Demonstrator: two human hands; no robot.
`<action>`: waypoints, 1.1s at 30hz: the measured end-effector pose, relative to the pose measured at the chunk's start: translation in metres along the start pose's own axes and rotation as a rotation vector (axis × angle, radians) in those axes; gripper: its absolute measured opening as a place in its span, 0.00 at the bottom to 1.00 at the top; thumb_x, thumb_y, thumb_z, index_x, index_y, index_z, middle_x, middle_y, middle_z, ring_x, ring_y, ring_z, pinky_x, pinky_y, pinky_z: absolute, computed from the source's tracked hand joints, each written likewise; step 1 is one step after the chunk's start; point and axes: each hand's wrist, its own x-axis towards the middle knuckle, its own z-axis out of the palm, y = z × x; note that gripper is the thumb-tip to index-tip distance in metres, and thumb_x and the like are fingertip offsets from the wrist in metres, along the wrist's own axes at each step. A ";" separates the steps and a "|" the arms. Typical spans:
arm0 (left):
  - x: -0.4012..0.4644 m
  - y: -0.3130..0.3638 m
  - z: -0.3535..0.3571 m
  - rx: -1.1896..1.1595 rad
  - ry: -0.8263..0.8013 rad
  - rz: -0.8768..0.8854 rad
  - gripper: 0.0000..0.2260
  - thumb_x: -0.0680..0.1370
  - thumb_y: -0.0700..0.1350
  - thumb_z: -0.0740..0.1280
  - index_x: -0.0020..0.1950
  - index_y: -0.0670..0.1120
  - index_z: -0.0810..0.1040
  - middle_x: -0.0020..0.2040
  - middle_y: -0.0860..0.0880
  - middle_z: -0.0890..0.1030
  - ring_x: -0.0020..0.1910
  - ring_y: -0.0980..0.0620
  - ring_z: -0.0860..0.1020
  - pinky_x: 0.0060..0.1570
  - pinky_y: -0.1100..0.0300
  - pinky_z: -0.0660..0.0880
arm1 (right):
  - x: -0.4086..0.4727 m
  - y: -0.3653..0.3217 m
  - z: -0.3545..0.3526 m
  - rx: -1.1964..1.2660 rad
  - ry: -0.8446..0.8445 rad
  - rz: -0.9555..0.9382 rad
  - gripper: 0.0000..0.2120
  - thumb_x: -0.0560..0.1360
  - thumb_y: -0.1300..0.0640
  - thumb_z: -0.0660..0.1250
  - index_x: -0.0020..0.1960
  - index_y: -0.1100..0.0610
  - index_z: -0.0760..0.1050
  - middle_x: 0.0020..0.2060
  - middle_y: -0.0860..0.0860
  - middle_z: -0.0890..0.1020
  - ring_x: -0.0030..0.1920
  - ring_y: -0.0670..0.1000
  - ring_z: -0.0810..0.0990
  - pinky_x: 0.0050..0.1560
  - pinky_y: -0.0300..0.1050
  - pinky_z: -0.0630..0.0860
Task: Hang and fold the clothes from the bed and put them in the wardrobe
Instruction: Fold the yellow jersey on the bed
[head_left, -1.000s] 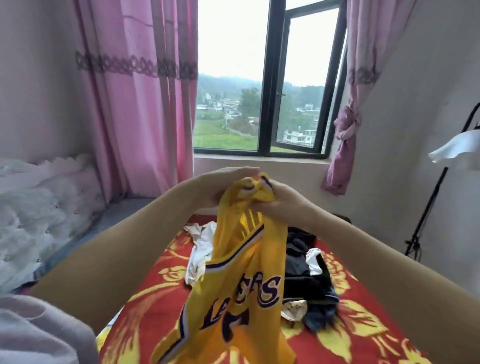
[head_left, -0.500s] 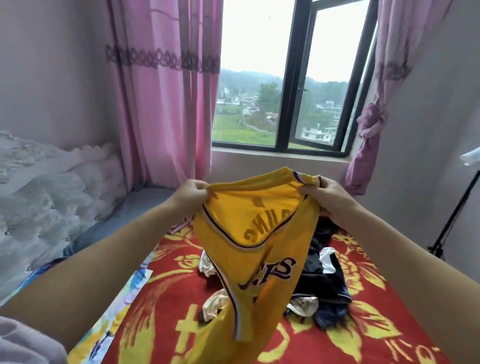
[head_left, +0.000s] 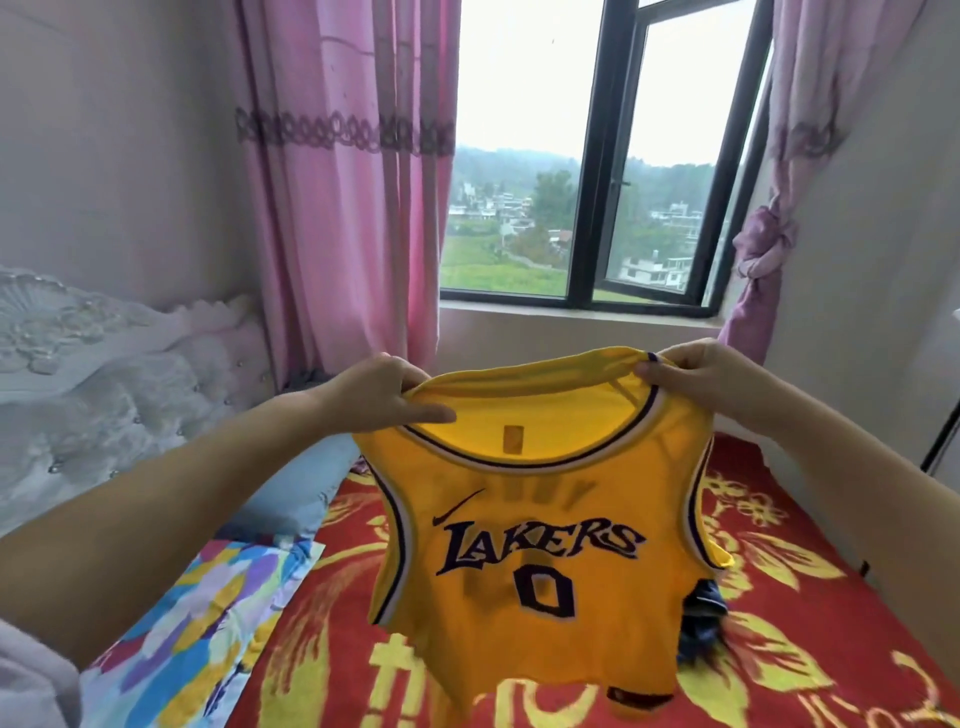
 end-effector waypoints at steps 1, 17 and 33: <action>-0.002 0.002 0.001 0.035 -0.022 -0.009 0.20 0.65 0.66 0.67 0.34 0.49 0.76 0.27 0.51 0.75 0.25 0.56 0.70 0.29 0.65 0.67 | 0.000 -0.001 -0.002 -0.023 0.004 -0.002 0.15 0.70 0.45 0.69 0.37 0.57 0.80 0.24 0.47 0.77 0.23 0.43 0.73 0.26 0.33 0.72; 0.002 -0.008 0.041 -0.617 0.083 -0.380 0.30 0.68 0.64 0.68 0.48 0.36 0.78 0.36 0.42 0.77 0.34 0.47 0.78 0.36 0.59 0.78 | 0.025 0.028 0.035 -0.264 0.244 -0.051 0.21 0.77 0.46 0.66 0.38 0.63 0.80 0.21 0.47 0.70 0.22 0.46 0.65 0.25 0.40 0.63; 0.030 0.061 0.056 -1.248 0.261 -0.710 0.16 0.81 0.55 0.58 0.39 0.46 0.71 0.21 0.52 0.70 0.17 0.57 0.69 0.19 0.68 0.68 | 0.040 -0.031 0.153 -0.245 0.043 -0.127 0.24 0.79 0.46 0.62 0.29 0.58 0.69 0.25 0.51 0.72 0.28 0.49 0.67 0.30 0.35 0.65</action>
